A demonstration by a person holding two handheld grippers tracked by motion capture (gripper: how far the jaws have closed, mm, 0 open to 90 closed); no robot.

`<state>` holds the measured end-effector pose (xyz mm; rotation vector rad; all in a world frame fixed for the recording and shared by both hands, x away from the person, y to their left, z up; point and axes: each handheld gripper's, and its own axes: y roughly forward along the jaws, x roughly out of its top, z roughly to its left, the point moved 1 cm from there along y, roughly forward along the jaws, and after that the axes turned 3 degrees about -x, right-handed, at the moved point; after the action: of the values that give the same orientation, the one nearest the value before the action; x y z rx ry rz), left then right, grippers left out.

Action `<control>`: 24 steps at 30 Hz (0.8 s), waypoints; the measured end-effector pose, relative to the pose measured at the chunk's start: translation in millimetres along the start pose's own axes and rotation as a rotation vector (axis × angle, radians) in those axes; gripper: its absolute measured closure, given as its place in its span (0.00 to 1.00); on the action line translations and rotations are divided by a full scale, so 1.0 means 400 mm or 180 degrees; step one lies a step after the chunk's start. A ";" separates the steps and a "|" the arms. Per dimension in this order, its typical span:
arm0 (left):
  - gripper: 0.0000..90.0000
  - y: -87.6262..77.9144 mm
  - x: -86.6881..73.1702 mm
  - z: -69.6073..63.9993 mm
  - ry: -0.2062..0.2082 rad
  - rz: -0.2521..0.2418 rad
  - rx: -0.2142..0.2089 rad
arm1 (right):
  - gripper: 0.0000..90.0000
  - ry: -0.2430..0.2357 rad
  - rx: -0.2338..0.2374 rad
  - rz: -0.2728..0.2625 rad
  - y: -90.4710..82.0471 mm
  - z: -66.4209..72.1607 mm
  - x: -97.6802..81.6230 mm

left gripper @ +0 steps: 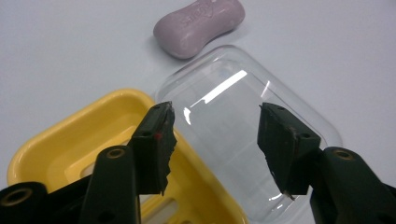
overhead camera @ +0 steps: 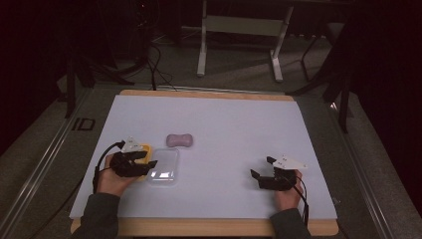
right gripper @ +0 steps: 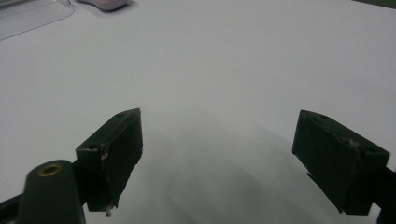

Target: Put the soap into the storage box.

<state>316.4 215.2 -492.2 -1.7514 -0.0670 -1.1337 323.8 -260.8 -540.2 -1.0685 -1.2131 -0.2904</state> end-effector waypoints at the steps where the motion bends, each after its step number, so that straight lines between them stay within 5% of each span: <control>1: 0.52 0.000 0.004 0.001 0.0032 0.0034 0.0009 | 0.17 -0.0003 -0.0001 0.0001 0.000 0.000 0.000; 24: 0.52 0.028 0.063 -0.010 0.0356 0.0157 -0.0022 | 0.17 -0.0046 0.0000 0.0000 0.000 0.003 0.000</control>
<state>333.7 195.8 -481.8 -1.6836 0.0479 -1.1949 323.2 -259.8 -540.3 -1.0723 -1.2260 -0.2829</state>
